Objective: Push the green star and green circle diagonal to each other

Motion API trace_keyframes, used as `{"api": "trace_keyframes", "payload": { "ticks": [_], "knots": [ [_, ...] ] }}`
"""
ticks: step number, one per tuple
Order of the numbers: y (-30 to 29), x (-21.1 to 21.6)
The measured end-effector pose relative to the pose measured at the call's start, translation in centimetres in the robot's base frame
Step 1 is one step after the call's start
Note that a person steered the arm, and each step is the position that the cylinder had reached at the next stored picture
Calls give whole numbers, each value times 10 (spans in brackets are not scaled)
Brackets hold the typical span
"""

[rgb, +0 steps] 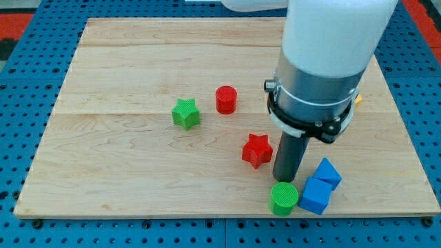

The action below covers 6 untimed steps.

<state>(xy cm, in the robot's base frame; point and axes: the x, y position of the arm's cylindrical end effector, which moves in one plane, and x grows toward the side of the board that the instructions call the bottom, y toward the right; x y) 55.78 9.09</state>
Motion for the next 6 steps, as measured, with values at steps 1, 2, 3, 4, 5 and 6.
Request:
{"api": "trace_keyframes", "payload": {
  "ticks": [1, 2, 3, 4, 5, 6],
  "knots": [
    [22, -25],
    [124, -25],
    [154, 55],
    [152, 60],
    [90, 61],
    [-30, 60]
  ]
}}
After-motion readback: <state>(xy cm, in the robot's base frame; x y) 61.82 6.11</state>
